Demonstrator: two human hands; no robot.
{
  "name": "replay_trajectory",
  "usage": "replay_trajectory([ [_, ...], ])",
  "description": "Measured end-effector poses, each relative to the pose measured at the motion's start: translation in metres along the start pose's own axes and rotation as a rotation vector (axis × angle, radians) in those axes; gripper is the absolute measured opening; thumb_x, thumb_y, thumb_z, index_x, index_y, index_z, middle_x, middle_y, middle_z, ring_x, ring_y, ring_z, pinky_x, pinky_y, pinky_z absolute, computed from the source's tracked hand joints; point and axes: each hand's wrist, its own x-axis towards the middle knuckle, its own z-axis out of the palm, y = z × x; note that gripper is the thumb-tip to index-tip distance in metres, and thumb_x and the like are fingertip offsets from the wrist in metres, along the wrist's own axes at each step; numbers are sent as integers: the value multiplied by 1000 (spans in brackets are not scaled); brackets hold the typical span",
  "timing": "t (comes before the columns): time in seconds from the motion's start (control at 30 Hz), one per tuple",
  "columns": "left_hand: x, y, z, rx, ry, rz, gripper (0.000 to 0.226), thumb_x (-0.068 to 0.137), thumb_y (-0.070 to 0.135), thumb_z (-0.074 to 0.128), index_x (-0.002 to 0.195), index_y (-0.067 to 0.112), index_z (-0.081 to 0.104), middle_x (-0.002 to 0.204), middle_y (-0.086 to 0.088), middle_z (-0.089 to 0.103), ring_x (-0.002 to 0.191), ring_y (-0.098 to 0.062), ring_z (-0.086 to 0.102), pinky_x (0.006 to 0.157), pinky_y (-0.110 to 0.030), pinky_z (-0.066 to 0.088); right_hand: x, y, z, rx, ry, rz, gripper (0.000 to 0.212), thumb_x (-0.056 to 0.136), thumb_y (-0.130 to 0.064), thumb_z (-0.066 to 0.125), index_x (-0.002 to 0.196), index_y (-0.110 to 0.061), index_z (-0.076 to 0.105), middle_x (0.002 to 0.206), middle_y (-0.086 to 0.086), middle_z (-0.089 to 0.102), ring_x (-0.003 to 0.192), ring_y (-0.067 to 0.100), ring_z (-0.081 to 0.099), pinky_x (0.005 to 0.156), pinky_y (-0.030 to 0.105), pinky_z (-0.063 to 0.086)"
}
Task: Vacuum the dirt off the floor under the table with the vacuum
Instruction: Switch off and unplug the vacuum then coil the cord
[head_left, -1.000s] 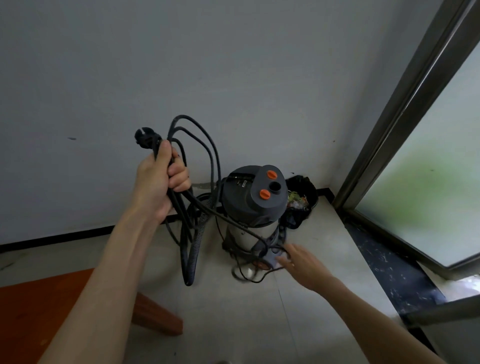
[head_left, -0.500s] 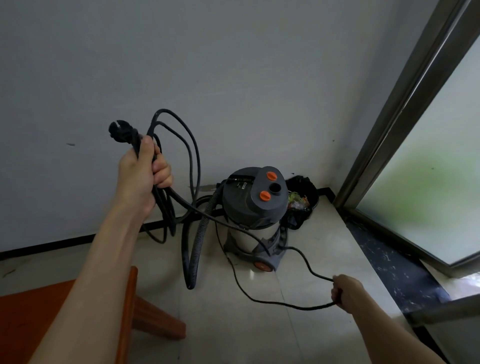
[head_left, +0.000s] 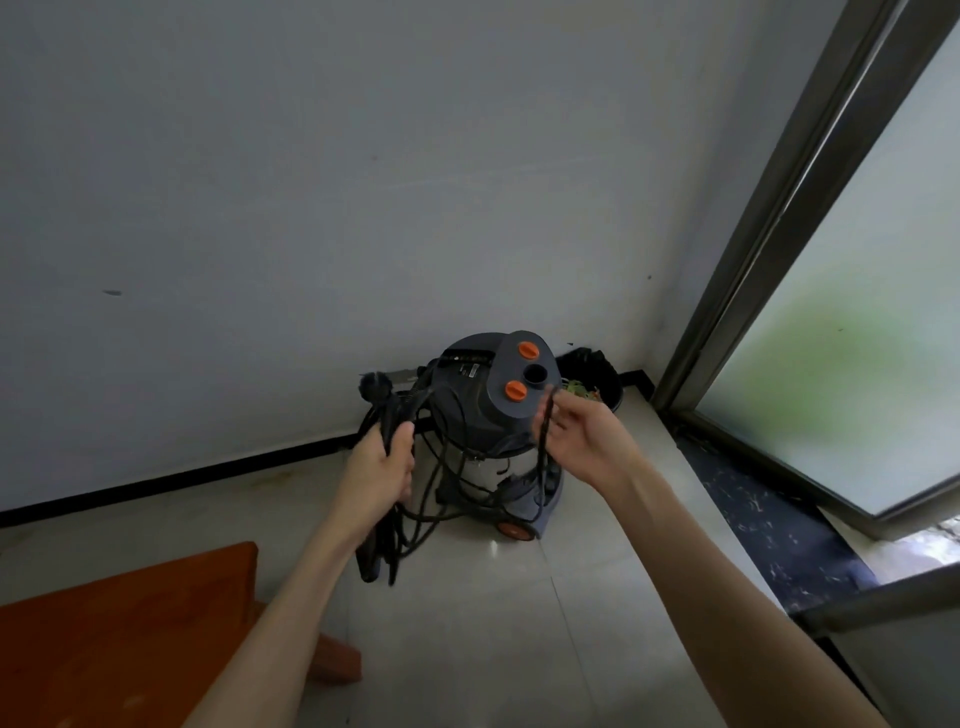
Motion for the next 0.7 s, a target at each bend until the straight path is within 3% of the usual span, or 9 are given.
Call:
replay_trajectory([
  [0.1, -4, -7, 7, -27, -8, -36, 30, 101, 22, 36, 72, 16, 35, 47, 10, 32, 37, -3, 28, 40, -17, 26, -7, 1, 20, -620, -41, -142, 26, 99, -8, 38, 120, -14, 54, 62, 1, 51, 52, 12, 44, 53, 26, 37],
  [0.2, -6, -6, 12, -57, -27, -52, 30, 101, 23, 37, 72, 15, 36, 49, 7, 37, 43, -8, 33, 42, -20, 28, -11, 14, 29, -1121, -45, -349, 26, 101, -9, 39, 117, -13, 59, 58, 0, 48, 48, 7, 40, 51, 22, 32],
  [0.33, -4, -3, 20, -191, 56, -123, 28, 102, 23, 37, 80, 12, 50, 64, -6, 60, 52, -13, 47, 46, -23, 37, -19, 46, 33, -1171, -164, -394, 29, 97, -6, 48, 124, -7, 60, 72, -2, 53, 59, 3, 46, 57, 17, 38],
  [0.43, -2, 2, 19, -413, 91, -202, 30, 102, 22, 35, 83, 11, 55, 66, -2, 70, 58, -13, 58, 52, -26, 45, -27, 65, 27, -1406, -308, -496, 29, 95, -4, 51, 120, -9, 64, 82, -6, 51, 73, 1, 48, 72, 13, 39],
  [0.57, 3, 5, 13, -668, 118, -274, 29, 103, 24, 34, 81, 10, 47, 70, -6, 72, 75, -20, 62, 59, -31, 52, -31, 76, 18, -1585, -353, -735, 21, 90, -6, 59, 106, -8, 73, 87, 9, 60, 78, 14, 55, 75, 22, 43],
  [0.7, 6, 6, 10, -839, 160, -310, 29, 102, 23, 35, 79, 9, 45, 59, -8, 67, 64, -20, 59, 66, -31, 50, -35, 78, 15, -1578, -398, -813, 20, 88, -8, 64, 106, -5, 72, 92, 10, 61, 80, 11, 53, 72, 6, 37],
])
